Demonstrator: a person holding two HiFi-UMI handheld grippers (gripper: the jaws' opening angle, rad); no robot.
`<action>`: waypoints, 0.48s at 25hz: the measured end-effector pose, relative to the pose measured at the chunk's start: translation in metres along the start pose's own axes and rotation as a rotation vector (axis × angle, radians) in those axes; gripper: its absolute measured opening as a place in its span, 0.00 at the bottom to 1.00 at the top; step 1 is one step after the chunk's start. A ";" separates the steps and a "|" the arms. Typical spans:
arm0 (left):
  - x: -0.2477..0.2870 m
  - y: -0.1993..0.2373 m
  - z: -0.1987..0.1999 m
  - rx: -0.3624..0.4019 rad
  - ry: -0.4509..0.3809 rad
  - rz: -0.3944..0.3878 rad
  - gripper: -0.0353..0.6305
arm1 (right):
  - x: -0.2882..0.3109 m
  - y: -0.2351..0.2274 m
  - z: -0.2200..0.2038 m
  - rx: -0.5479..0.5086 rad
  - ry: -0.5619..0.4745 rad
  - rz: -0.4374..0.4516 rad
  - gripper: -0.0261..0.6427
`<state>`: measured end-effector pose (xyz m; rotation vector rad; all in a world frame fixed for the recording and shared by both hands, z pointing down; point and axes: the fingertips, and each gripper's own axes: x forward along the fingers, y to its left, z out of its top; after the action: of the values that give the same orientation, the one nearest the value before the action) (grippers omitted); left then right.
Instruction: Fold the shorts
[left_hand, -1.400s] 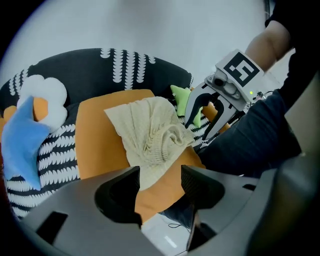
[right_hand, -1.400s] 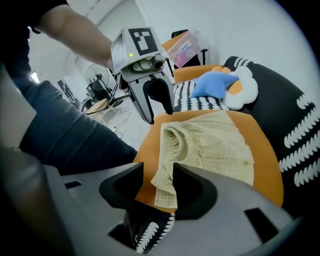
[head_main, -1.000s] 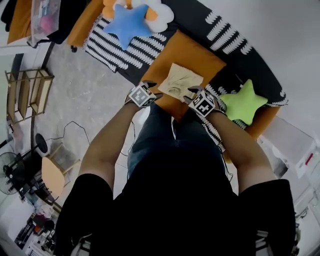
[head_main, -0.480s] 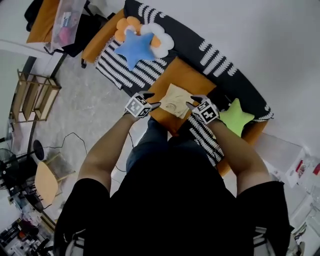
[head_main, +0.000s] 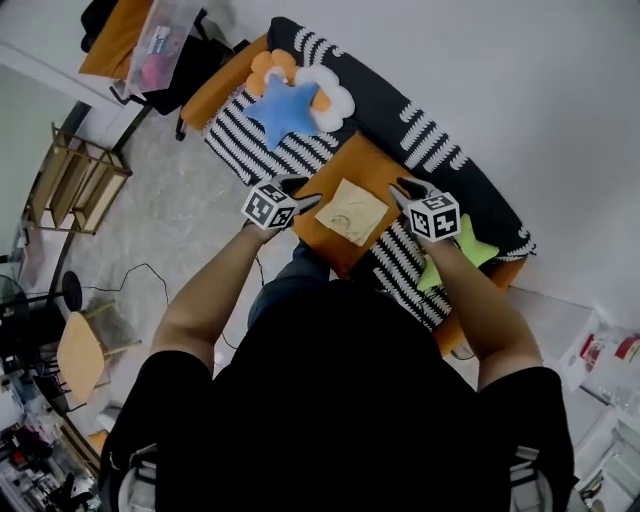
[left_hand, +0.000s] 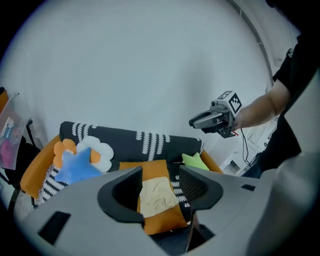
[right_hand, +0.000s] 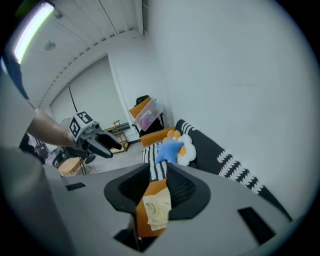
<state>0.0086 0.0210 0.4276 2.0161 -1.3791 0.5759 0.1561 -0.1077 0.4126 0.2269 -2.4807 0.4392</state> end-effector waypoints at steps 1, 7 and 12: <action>-0.004 -0.002 0.003 -0.001 -0.009 0.003 0.43 | -0.007 0.002 0.009 0.014 -0.023 0.001 0.20; -0.024 -0.004 0.032 0.006 -0.083 0.031 0.41 | -0.040 0.010 0.060 0.040 -0.137 0.014 0.18; -0.040 -0.011 0.052 0.023 -0.135 0.054 0.39 | -0.065 0.010 0.072 0.041 -0.178 -0.005 0.17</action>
<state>0.0050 0.0134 0.3615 2.0743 -1.5173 0.4889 0.1672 -0.1206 0.3161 0.3005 -2.6461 0.4868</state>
